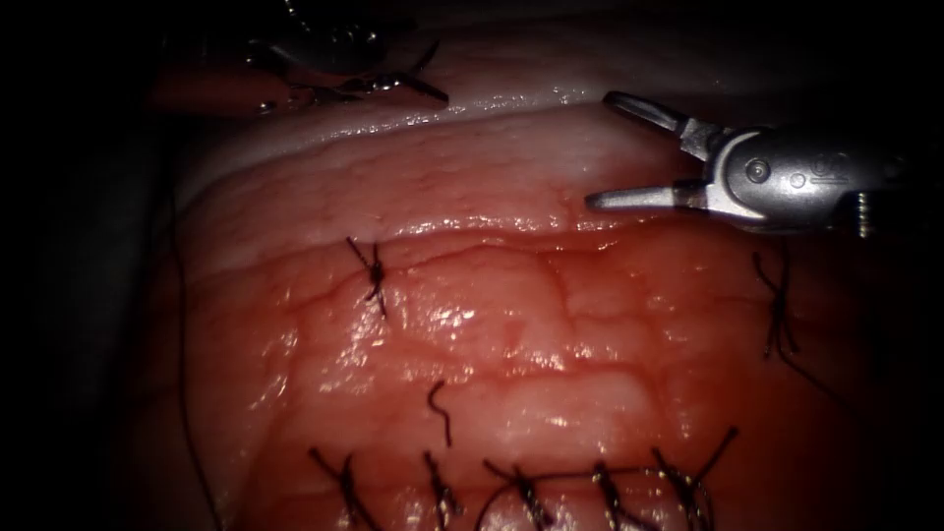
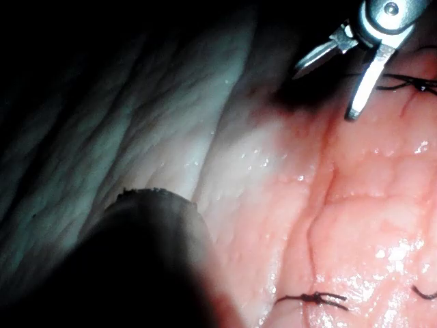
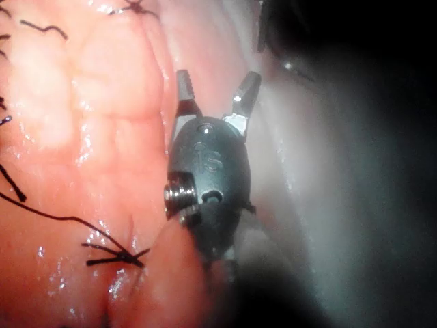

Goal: Wound Closure

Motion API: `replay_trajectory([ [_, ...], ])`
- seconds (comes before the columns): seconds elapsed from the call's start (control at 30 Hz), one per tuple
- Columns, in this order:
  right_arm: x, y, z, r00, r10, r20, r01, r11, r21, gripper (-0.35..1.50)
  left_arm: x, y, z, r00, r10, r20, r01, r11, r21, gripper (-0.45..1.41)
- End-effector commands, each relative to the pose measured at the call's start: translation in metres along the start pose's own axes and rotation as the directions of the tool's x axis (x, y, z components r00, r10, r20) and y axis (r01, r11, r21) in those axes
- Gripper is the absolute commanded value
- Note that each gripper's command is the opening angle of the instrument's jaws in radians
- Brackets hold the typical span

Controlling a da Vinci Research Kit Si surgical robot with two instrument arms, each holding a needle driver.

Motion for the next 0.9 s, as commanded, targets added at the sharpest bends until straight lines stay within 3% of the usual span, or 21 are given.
replay_trajectory([
  [0.03,-0.0002,-0.0002,0.0007,1.0,-0.001,0.0,0.001,1.0,-0.001,1.19,0.0003,-0.0005,0.001,1.0,-0.003,0.014,0.003,1.0,-0.002,0.46],
  [0.3,-0.0003,-0.0001,0.0005,1.0,0.005,0.006,-0.005,1.0,-0.001,1.19,-0.0005,-0.0026,0.0034,0.996,-0.041,0.085,0.043,0.999,-0.023,0.41],
  [0.67,-0.0002,-0.0003,0.0008,1.0,0.004,0.009,-0.003,1.0,-0.003,1.16,-0.0024,-0.0023,0.0079,0.977,-0.088,0.193,0.111,0.988,-0.112,0.44],
  [0.7,-0.0002,-0.0003,0.0008,1.0,0.004,0.009,-0.003,1.0,-0.003,1.16,-0.0025,-0.0024,0.0081,0.977,-0.085,0.194,0.109,0.988,-0.114,0.39],
  [0.8,-0.0003,-0.0003,0.0009,1.0,0.004,0.01,-0.004,1.0,-0.005,1.14,-0.0025,-0.0029,0.0084,0.977,-0.092,0.193,0.116,0.986,-0.117,-0.15],
  [0.83,-0.0003,-0.0003,0.0009,1.0,0.004,0.01,-0.004,1.0,-0.005,1.14,-0.0024,-0.0031,0.0084,0.977,-0.096,0.189,0.119,0.986,-0.116,-0.42],
  [0.9,-0.0003,-0.0004,0.001,1.0,0.004,0.01,-0.003,1.0,-0.007,1.14,-0.002,-0.0035,0.0081,0.985,-0.108,0.134,0.123,0.987,-0.107,-0.45],
])
